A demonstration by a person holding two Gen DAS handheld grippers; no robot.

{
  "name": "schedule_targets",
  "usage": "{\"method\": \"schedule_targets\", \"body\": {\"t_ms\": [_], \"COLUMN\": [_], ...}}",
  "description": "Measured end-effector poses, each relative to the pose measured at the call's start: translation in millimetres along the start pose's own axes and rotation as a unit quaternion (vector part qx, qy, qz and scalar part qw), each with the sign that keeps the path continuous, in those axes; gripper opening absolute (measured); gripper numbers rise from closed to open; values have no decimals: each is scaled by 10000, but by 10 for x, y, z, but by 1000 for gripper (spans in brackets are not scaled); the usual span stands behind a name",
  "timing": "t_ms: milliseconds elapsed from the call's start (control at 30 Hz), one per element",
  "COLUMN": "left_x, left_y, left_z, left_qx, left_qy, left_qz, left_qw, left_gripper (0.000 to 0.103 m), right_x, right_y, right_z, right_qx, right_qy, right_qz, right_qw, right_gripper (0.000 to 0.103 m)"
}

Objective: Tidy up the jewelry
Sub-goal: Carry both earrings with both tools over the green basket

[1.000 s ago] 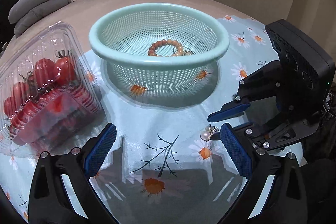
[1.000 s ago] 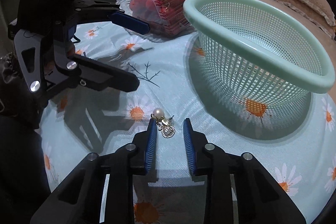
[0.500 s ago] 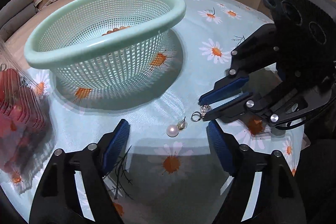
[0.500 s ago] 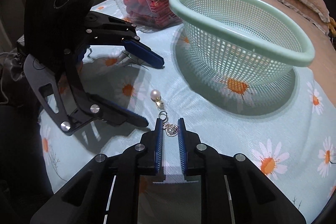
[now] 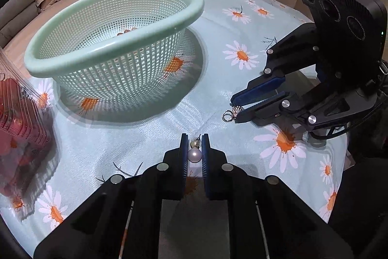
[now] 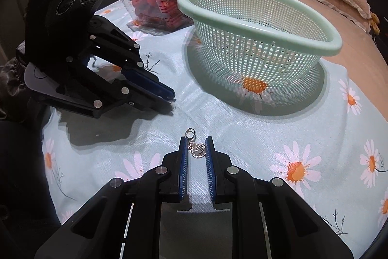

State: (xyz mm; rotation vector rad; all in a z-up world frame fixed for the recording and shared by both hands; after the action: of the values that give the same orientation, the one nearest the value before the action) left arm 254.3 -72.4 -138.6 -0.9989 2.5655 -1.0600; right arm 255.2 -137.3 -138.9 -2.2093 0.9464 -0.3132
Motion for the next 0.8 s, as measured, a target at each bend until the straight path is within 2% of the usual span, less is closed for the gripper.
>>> {"method": "schedule_targets", "body": {"t_ms": [400,800], "left_x": [28,-13], "left_y": [-85,-539], "left_z": [-395,-819], "left_qx": [176,474], "left_qy": [-155,-317], "left_qz": [-42,130], "left_qw": [9997,9983], "left_gripper": [11,11], "right_x": [-98,-118], "right_y": [-104,-580], "right_z": [-354,-932], "right_qx": [151,500], "right_qy": [299,710], "right_qz": [-91,-374], "right_qw": [9994,9955], "right_gripper": [13,13]}}
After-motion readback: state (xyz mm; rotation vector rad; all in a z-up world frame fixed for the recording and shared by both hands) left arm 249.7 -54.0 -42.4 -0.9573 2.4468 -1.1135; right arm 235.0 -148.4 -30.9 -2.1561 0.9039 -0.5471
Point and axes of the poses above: each gripper's, at about its wrist camera, not at the fingertips, and z roughly the way its jaws point, x to its right, y to its underside, the point moved 5 cm from there along z, roughly the way its jaws point, and after that the axes turned 9 degrees about x, right-handed, at the moved point
